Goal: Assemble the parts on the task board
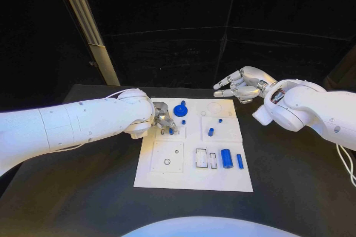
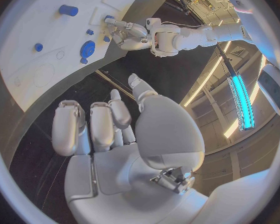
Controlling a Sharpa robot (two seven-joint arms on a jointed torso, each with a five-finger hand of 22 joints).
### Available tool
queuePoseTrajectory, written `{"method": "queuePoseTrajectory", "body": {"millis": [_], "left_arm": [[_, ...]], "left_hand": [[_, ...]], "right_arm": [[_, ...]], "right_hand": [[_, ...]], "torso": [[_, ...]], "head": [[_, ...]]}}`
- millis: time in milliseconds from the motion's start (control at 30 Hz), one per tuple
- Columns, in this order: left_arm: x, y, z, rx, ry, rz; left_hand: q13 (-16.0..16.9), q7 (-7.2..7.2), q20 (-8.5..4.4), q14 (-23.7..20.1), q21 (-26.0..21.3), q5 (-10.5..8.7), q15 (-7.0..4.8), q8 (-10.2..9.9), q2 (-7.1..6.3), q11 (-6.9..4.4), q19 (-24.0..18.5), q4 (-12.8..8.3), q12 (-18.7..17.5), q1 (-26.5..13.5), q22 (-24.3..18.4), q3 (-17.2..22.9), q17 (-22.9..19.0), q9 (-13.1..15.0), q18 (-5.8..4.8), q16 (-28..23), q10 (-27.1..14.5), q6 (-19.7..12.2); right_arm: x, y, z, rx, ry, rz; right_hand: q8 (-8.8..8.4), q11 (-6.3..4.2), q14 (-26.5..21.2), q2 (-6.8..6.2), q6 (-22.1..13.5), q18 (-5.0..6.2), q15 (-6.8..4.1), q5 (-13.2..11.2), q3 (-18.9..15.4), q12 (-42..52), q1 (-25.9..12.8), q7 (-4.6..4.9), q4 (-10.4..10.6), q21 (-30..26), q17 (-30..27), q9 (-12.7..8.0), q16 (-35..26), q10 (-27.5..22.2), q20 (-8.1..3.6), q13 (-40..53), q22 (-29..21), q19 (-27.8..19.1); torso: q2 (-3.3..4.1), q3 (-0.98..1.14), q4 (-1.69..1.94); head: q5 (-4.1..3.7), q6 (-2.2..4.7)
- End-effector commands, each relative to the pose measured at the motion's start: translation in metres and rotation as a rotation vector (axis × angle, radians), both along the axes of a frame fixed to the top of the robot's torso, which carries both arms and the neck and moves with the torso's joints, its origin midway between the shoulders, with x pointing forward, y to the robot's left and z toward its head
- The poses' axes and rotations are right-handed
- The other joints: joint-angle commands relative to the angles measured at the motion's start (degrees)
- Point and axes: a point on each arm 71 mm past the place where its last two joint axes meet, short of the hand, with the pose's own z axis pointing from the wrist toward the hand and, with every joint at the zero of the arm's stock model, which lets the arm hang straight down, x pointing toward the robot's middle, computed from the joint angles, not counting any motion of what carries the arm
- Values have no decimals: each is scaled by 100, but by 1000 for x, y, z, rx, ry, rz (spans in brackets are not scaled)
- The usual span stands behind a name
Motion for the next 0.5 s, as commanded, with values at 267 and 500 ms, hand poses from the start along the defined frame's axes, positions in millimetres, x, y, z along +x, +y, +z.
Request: {"method": "queuePoseTrajectory", "body": {"millis": [267,500], "left_arm": [[2,1,0,-13,-7,18],[3,1,0,-15,-8,20]], "left_hand": [[21,46,-41,503,37,-232,-11,-38,-39,32,22,268,48,-139,640,-154,1269,-8,-74,33,16,40],[32,47,-46,505,41,-270,-13,-38,-138,33,30,434,59,-220,654,-325,1277,5,-77,39,22,71]], "right_arm": [[0,2,2,14,-11,11],[0,2,2,15,-11,10]], "right_hand": [[-23,6,88,18,50,72,-34,24,-14,-26,-38,9,-20,-37,-20,-1,-35,15,-24,-21,-19,-12],[-23,6,85,18,49,77,-34,24,-15,-39,-41,9,-20,-50,-36,-2,-49,8,-24,-33,-38,-22]], "torso": [[0,-2,3],[-1,-1,1]], "head": [[2,0],[-4,3]]}}
